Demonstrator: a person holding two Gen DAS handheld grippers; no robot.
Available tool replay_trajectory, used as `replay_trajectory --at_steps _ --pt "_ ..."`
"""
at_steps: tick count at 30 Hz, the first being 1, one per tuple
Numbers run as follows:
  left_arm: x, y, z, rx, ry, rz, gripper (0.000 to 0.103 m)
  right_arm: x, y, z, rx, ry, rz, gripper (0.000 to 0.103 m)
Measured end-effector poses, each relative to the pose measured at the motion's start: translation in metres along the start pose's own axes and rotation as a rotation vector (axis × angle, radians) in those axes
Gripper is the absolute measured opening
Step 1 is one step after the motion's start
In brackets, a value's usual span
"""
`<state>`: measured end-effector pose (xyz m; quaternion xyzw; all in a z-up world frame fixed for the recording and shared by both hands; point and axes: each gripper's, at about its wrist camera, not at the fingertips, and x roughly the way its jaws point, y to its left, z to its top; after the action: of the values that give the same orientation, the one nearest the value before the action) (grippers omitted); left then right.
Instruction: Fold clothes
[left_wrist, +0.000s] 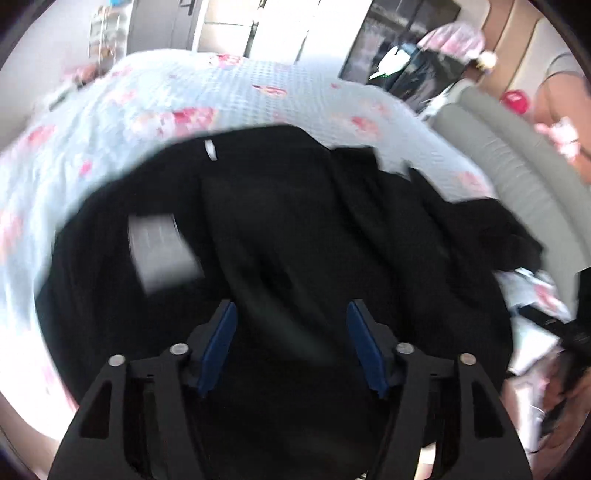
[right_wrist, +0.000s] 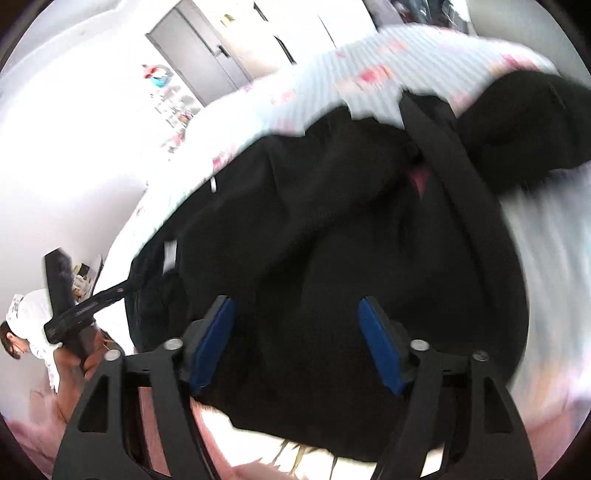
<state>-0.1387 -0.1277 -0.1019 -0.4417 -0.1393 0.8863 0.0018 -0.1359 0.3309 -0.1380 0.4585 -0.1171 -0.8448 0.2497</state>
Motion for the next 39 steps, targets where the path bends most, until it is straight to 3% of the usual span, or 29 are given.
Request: replay_trajectory --at_steps 2,7,10,12,15,20,21,23,25,28,30,32,35,37,39 --pt "0.039 0.016 0.056 0.024 0.004 0.077 0.071 0.024 -0.012 0.056 0.006 -0.010 -0.063 0.080" --pt "0.147 0.074 0.177 0.018 0.014 0.317 0.072 0.139 -0.015 0.212 -0.118 -0.006 -0.071 0.080" --pt "0.175 0.119 0.215 -0.064 -0.023 0.460 0.072 0.215 -0.036 0.267 -0.069 0.104 -0.152 0.077" --pt "0.194 0.142 0.239 -0.099 -0.015 0.517 0.069 0.251 -0.051 0.283 -0.033 0.185 -0.139 0.076" --pt "0.221 0.154 0.263 -0.109 0.114 0.444 0.065 0.291 -0.062 0.296 -0.039 0.277 -0.225 0.076" --pt "0.276 0.131 0.274 -0.038 0.331 0.223 0.066 0.336 -0.090 0.308 -0.018 0.354 -0.289 0.079" --pt "0.286 0.121 0.272 0.011 0.360 0.224 0.068 0.342 -0.097 0.310 -0.005 0.361 -0.300 0.074" --pt "0.304 0.109 0.263 0.105 0.446 0.233 0.072 0.320 -0.112 0.312 0.043 0.292 -0.343 0.075" --pt "0.317 0.104 0.254 0.150 0.537 0.209 0.072 0.300 -0.127 0.315 0.051 0.282 -0.368 0.077" --pt "0.310 0.104 0.256 0.128 0.541 0.151 0.073 0.292 -0.150 0.319 0.064 0.357 -0.338 0.079" --pt "0.296 0.104 0.266 0.069 0.512 0.042 0.073 0.303 -0.155 0.320 0.093 0.438 -0.221 0.080" --pt "0.283 0.101 0.275 0.055 0.453 0.002 0.075 0.323 -0.151 0.317 0.095 0.522 -0.127 0.084" --pt "0.299 0.093 0.269 0.052 0.521 0.034 0.079 0.349 -0.146 0.301 0.062 0.591 -0.166 0.093" --pt "0.322 0.082 0.257 0.091 0.617 0.062 0.077 0.366 -0.142 0.289 0.038 0.638 -0.206 0.085" --pt "0.322 0.061 0.250 0.206 0.587 0.130 0.057 0.355 -0.126 0.292 -0.065 0.603 -0.284 0.052"
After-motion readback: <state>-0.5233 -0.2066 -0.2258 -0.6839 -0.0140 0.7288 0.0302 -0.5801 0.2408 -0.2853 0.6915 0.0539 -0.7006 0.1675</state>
